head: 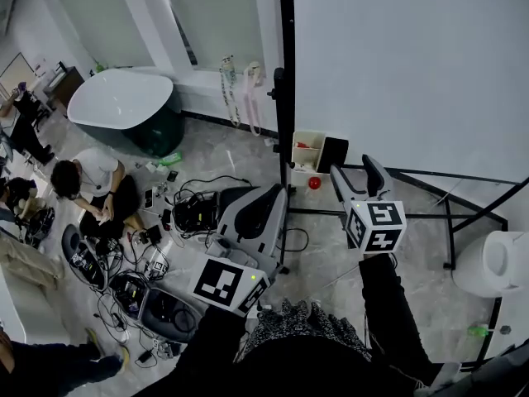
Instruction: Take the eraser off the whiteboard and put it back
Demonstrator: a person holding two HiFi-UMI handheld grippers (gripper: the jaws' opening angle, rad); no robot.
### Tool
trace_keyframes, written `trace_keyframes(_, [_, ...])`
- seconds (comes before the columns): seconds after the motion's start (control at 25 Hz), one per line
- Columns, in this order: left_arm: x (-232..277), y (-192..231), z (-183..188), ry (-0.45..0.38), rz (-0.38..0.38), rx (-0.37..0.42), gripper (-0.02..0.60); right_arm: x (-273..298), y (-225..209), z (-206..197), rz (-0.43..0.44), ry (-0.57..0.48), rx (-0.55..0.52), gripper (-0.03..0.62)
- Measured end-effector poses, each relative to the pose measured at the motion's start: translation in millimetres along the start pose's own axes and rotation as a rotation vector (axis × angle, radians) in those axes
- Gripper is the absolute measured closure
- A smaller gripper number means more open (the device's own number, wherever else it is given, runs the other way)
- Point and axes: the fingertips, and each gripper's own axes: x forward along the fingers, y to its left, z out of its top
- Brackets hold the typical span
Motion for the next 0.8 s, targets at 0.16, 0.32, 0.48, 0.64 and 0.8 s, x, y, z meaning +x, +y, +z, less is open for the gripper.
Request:
trace_keyframes(0.16, [-4, -12, 1, -0.002, 0.010, -0.004, 0.575, -11, 4, 0, 0.035, 0.004, -0.015, 0.330])
trace_keyframes(0.32, [-5, -30, 6, -0.012, 0.001, -0.003, 0.575, -24, 4, 5, 0.061, -0.002, -0.026, 0.410])
trace_keyframes(0.48, [-7, -44, 10, -0.018, 0.007, 0.002, 0.575, -38, 3, 7, 0.078, -0.008, -0.039, 0.448])
trace_keyframes(0.64, [-11, -60, 11, -0.024, 0.003, -0.022, 0.575, -53, -1, 7, 0.092, -0.012, -0.042, 0.502])
trace_keyframes(0.8, [-13, -74, 10, -0.025, 0.011, -0.023, 0.575, -67, 0, 5, 0.129, -0.016, -0.039, 0.560])
